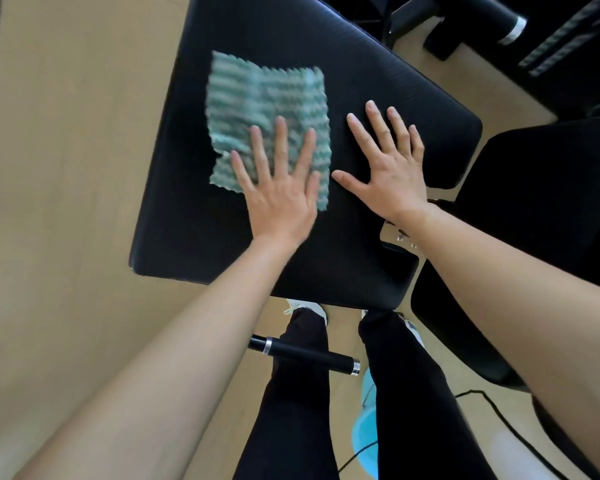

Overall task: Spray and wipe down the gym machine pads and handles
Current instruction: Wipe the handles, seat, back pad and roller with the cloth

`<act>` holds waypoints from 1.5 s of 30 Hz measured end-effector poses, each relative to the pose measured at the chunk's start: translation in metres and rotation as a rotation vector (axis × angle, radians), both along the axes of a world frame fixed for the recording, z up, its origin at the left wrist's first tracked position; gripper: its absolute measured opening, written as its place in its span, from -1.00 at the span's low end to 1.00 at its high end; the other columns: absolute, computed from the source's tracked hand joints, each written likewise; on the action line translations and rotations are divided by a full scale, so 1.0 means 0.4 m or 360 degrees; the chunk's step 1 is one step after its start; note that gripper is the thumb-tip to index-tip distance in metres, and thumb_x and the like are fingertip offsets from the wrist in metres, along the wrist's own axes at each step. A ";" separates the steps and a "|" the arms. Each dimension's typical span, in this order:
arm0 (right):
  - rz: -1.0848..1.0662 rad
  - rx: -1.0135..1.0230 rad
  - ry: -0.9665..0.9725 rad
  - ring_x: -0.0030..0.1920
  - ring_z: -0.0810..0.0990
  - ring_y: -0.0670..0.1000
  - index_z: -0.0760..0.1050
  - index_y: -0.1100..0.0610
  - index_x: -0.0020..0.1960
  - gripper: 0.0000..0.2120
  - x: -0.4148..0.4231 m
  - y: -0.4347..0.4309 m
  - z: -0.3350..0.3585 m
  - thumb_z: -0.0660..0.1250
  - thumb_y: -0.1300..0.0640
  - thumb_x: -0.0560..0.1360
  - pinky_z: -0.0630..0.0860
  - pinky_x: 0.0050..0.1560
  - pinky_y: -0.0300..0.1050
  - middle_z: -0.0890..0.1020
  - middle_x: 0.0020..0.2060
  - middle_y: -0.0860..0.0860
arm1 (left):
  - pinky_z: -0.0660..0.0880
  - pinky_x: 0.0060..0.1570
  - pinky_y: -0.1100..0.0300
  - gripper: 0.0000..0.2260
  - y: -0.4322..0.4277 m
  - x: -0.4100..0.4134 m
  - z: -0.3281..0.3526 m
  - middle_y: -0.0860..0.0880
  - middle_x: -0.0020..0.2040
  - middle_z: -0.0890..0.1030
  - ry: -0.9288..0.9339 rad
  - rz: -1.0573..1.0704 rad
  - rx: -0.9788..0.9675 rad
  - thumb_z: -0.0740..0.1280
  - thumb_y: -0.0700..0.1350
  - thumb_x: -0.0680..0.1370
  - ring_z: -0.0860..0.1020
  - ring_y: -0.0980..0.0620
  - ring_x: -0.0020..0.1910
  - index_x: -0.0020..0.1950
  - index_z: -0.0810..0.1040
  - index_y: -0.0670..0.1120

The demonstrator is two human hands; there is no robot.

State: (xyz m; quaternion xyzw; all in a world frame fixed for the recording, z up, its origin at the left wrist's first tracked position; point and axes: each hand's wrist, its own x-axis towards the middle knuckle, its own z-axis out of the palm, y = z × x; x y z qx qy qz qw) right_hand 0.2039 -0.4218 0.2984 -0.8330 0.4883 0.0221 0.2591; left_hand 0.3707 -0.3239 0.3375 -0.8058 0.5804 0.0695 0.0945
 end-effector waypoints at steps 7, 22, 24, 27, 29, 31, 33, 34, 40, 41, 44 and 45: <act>-0.0683 0.0180 0.0034 0.66 -0.14 0.21 -0.06 -0.20 0.67 -0.10 -0.059 -0.048 -0.013 0.19 -0.50 0.48 -0.09 0.61 0.31 -0.11 0.69 0.04 | -0.10 0.59 -0.34 -0.43 0.242 0.007 -0.002 -0.04 0.72 -0.09 0.0060 -0.0119 0.0117 0.05 0.25 0.72 -0.14 -0.24 0.68 0.70 -0.05 0.19; -0.0764 0.0279 0.0073 0.66 -0.17 0.28 -0.11 -0.28 0.65 -0.10 -0.093 -0.070 -0.022 0.26 -0.46 0.48 -0.08 0.58 0.39 -0.12 0.68 0.06 | -0.20 0.53 -0.45 -0.41 -0.069 -0.141 -0.058 -0.05 0.71 -0.19 0.0035 -0.0371 0.0148 -0.06 0.28 0.70 -0.20 -0.26 0.67 0.69 -0.16 0.18; -0.0754 0.0312 0.0080 0.66 -0.18 0.27 -0.11 -0.28 0.65 -0.14 -0.096 -0.073 -0.019 0.32 -0.31 0.53 -0.08 0.60 0.39 -0.13 0.68 0.05 | -0.22 0.57 -0.34 -0.42 -0.019 -0.154 -0.063 -0.03 0.71 -0.17 0.0086 -0.0511 0.0173 -0.05 0.26 0.72 -0.19 -0.21 0.68 0.70 -0.14 0.16; -0.0741 0.0374 0.0087 0.66 -0.20 0.25 -0.13 -0.31 0.64 -0.19 -0.099 -0.081 -0.011 0.27 -0.32 0.57 -0.10 0.59 0.37 -0.16 0.68 0.02 | -0.20 0.61 -0.25 -0.42 0.100 -0.153 -0.056 -0.03 0.71 -0.17 0.0181 -0.0601 0.0247 -0.02 0.24 0.73 -0.23 -0.17 0.68 0.70 -0.13 0.15; -0.0766 0.0432 0.0069 0.66 -0.22 0.23 -0.13 -0.33 0.63 -0.21 -0.094 -0.083 0.000 0.22 -0.40 0.56 -0.10 0.58 0.37 -0.18 0.68 0.00 | -0.17 0.63 -0.21 -0.42 0.192 -0.136 -0.047 -0.01 0.71 -0.17 0.0203 -0.0591 0.0309 -0.01 0.25 0.73 -0.25 -0.15 0.68 0.70 -0.13 0.16; -0.0868 0.0466 0.0014 0.66 -0.16 0.23 -0.05 -0.29 0.64 -0.28 -0.082 -0.074 0.012 0.21 -0.34 0.60 -0.05 0.58 0.34 -0.11 0.69 0.02 | -0.17 0.63 -0.19 -0.41 0.264 -0.107 -0.031 0.00 0.71 -0.15 0.0197 -0.0549 0.0351 0.02 0.27 0.72 -0.24 -0.13 0.68 0.70 -0.11 0.18; -0.1024 0.0308 -0.0138 0.63 0.09 0.24 0.19 -0.14 0.64 -0.41 -0.063 -0.035 0.030 0.22 -0.17 0.65 0.17 0.57 0.28 0.12 0.66 0.09 | -0.20 0.63 -0.17 -0.38 0.292 -0.079 -0.011 0.00 0.71 -0.17 0.0225 -0.0532 0.0347 0.05 0.29 0.71 -0.23 -0.14 0.68 0.70 -0.11 0.17; -0.1059 0.0140 -0.0267 0.55 0.27 0.25 0.32 -0.03 0.59 -0.46 -0.049 0.000 0.046 0.25 -0.09 0.64 0.31 0.49 0.23 0.27 0.60 0.13 | -0.22 0.63 -0.16 -0.37 0.290 -0.068 -0.001 0.00 0.71 -0.17 0.0259 -0.0525 0.0313 0.06 0.28 0.70 -0.22 -0.14 0.68 0.70 -0.11 0.16; -0.0399 -0.0221 -0.0844 0.34 0.53 0.22 0.58 0.29 0.30 -0.70 0.043 0.304 0.083 0.37 0.25 0.59 0.53 0.34 0.10 0.56 0.34 0.25 | -0.06 0.63 -0.20 -0.32 0.254 0.002 0.012 -0.04 0.72 -0.10 0.0144 -0.0181 0.0136 0.15 0.18 0.71 -0.10 -0.14 0.69 0.71 -0.05 -0.04; -0.0264 -0.0062 -0.0774 0.47 0.44 0.21 0.52 0.27 0.41 -0.62 0.045 0.343 0.072 0.36 0.21 0.61 0.48 0.42 0.12 0.49 0.45 0.23 | -0.06 0.63 -0.20 -0.31 0.255 0.008 0.008 -0.05 0.72 -0.12 0.0125 -0.0195 0.0164 0.16 0.18 0.71 -0.12 -0.13 0.69 0.71 -0.08 -0.04; -0.0047 0.0114 -0.0472 0.66 0.07 0.11 0.21 0.12 0.64 -0.40 0.022 0.370 0.029 0.28 0.06 0.65 0.29 0.57 0.15 0.17 0.65 0.11 | -0.15 0.63 -0.23 -0.31 0.224 0.000 -0.002 -0.05 0.72 -0.14 0.0119 -0.0196 0.0160 0.15 0.17 0.70 -0.17 -0.13 0.69 0.71 -0.09 -0.04; -0.0020 0.0119 -0.0403 0.67 0.00 0.09 0.13 0.08 0.66 -0.37 0.014 0.349 0.020 0.25 0.02 0.66 0.21 0.60 0.15 0.10 0.66 0.10 | -0.18 0.61 -0.23 -0.32 0.201 -0.008 -0.002 -0.06 0.72 -0.14 0.0125 -0.0171 0.0140 0.14 0.16 0.70 -0.18 -0.14 0.68 0.71 -0.07 -0.05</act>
